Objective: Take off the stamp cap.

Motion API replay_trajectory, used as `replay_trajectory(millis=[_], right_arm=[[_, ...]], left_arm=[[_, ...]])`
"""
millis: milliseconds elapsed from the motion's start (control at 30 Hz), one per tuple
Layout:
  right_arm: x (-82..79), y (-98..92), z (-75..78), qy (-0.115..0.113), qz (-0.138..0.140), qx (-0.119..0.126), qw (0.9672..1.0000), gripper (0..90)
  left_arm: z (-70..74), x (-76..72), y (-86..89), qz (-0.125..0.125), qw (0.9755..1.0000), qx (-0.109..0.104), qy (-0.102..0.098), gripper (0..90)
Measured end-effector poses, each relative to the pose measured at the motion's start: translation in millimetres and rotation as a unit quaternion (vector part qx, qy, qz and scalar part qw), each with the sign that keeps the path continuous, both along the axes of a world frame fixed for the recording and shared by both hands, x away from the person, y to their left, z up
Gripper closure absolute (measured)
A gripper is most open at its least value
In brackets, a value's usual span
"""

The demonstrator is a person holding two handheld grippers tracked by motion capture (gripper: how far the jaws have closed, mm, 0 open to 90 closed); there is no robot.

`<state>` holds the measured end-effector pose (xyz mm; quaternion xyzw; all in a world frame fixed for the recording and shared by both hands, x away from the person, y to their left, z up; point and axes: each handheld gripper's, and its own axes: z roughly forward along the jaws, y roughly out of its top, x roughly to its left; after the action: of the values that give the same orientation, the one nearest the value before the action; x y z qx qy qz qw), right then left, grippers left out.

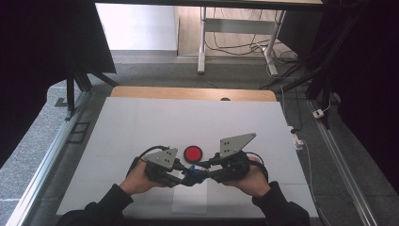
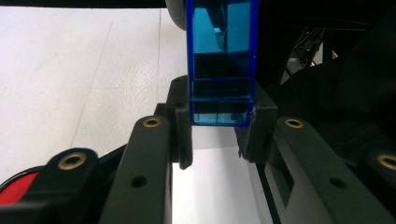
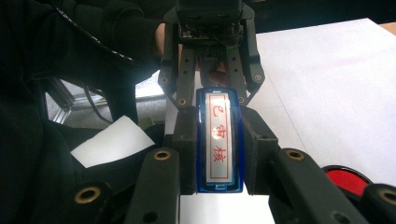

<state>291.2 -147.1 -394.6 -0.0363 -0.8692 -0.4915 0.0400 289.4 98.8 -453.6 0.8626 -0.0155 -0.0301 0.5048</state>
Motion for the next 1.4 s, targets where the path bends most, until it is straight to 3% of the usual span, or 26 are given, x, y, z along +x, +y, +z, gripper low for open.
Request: replay_trajectory(millis=[100,167,267,333,433,467,567,767,833,933,967,1033,1200,1400], right_arm=[[-0.2,0.3,0.0,-0.002,0.001,0.000,1.0000,71.4],[-4.1,1.7,1.3,-0.030,-0.007,-0.004,0.9995,71.4],[-9.2,4.3,3.3,-0.061,-0.012,-0.014,0.9980,71.4],[-11.1,4.9,4.3,-0.070,-0.012,-0.018,0.9974,71.4],[-8.5,3.9,4.2,-0.049,-0.008,-0.012,0.9987,71.5],[-8.5,3.9,4.2,-0.049,-0.008,-0.012,0.9987,71.5],[-3.3,0.9,2.3,-0.016,0.000,0.000,0.9999,71.5],[-1.2,0.2,0.7,0.003,0.006,0.008,0.9999,71.5],[-1.0,0.2,0.6,0.003,0.007,0.007,0.9999,71.5],[-2.7,1.1,0.6,-0.013,0.001,0.006,0.9999,71.5],[-4.9,0.8,2.3,-0.033,-0.006,0.004,0.9994,71.6],[-6.3,-1.1,5.5,-0.047,-0.014,0.007,0.9988,71.6],[-5.2,-2.7,5.2,-0.049,-0.019,0.004,0.9986,71.5],[-5.5,-3.0,4.1,-0.056,-0.025,0.002,0.9981,71.4]], left_arm=[[0.2,0.4,0.2,0.003,1.0000,0.001,0.003,69.3],[0.8,3.5,0.7,0.014,0.9996,0.007,0.024,69.3],[0.4,4.3,0.7,0.018,0.9993,0.007,0.031,69.2],[0.6,4.2,1.0,0.017,0.9994,0.008,0.029,69.3],[2.0,0.5,1.1,0.008,0.9999,0.006,0.003,69.3],[2.0,0.5,1.1,0.008,0.9999,0.006,0.003,69.3],[2.3,-1.3,1.0,0.003,1.0000,0.003,-0.008,69.3],[2.7,-3.0,1.5,-0.007,0.9997,0.003,-0.022,69.4],[2.6,-2.7,1.9,-0.006,0.9997,0.005,-0.022,69.4],[2.0,0.0,2.2,0.004,0.9999,0.011,-0.004,69.4],[1.3,1.0,2.5,0.009,0.9998,0.017,-0.002,69.4],[-0.2,2.3,3.8,0.013,0.9997,0.019,0.004,69.3],[0.0,2.4,4.2,0.015,0.9998,0.012,0.006,69.2],[-1.5,2.4,6.3,0.043,0.9986,0.022,0.021,68.9]])
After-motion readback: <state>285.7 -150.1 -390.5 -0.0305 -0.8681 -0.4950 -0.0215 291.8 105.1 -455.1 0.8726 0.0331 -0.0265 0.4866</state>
